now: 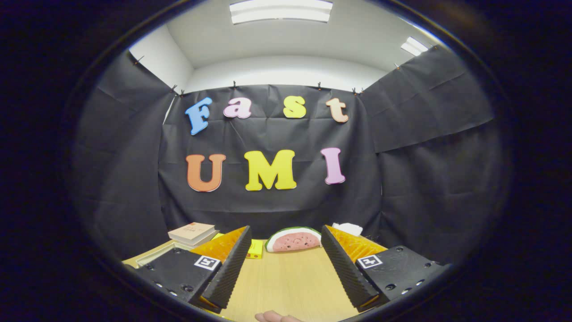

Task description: Open the storage box then place both shoes into the box .Put the left shoe in first, then the right shoe, with the right side of both shoes facing outward in a uniform manner.

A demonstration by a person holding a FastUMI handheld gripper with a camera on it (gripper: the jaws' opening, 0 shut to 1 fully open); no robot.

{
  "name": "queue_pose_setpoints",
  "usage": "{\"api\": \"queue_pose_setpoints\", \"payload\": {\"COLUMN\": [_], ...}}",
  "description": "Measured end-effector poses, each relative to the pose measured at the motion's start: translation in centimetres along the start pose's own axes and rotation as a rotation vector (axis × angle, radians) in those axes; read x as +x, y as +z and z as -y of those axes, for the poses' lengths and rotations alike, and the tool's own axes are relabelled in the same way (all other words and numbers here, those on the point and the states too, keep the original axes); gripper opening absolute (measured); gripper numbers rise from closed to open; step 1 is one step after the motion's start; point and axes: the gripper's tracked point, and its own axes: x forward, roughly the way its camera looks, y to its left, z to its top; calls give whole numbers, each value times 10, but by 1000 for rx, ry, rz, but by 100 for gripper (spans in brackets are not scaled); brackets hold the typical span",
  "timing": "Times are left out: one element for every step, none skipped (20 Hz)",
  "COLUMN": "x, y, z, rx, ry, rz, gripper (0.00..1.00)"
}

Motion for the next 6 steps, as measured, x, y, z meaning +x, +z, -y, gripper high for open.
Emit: {"api": "queue_pose_setpoints", "payload": {"x": [-3, -6, -8, -9, -9, -9], "y": [-2, -4, -6, -8, -9, -9], "z": [-3, -8, -11, -13, -15, -16], "rx": [-2, -4, -9, -16, -23, -28], "ry": [3, 15, 23, 28, 30, 27], "rz": [-7, -19, -28, -35, -33, -31], "gripper": [95, 95, 95, 95, 95, 95]}}
